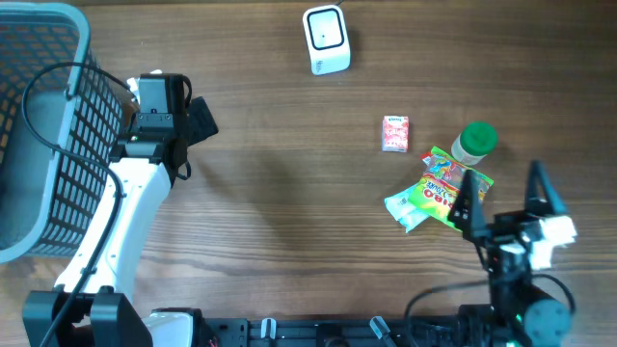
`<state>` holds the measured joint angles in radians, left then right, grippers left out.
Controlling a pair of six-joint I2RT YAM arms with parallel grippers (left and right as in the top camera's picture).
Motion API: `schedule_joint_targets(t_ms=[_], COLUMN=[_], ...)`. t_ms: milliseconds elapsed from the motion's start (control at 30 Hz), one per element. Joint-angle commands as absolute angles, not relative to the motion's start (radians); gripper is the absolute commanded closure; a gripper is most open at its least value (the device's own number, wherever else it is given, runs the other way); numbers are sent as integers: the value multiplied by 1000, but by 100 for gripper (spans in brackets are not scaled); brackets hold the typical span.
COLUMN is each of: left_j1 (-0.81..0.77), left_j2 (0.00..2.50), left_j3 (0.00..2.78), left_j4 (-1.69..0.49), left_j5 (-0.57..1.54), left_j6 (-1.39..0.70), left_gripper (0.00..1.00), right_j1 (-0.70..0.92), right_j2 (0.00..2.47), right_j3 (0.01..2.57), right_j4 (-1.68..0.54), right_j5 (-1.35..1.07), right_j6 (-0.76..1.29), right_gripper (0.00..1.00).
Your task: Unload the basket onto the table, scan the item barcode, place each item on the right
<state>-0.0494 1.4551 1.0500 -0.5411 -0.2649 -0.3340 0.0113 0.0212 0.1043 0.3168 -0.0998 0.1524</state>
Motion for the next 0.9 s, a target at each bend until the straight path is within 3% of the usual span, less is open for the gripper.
schedule_joint_targets(t_ms=[0, 67, 300, 867], left_j1=[-47, -47, -47, -47], left_j2=[1461, 1461, 1461, 1461], left_j3=[1057, 1057, 1057, 1057], left_j4=[-538, -538, -538, -538], left_j5=[-278, -278, -278, -278], left_j6=[-321, -321, -321, -321], left_gripper=[0, 0, 0, 0], right_j1=[6, 6, 9, 8], right_j2=[3, 3, 3, 5], right_j3=[32, 2, 5, 5], right_j4=[332, 326, -2, 8], right_j5=[-133, -132, -129, -132], right_j6=[160, 160, 157, 119], right_gripper=[0, 0, 0, 0])
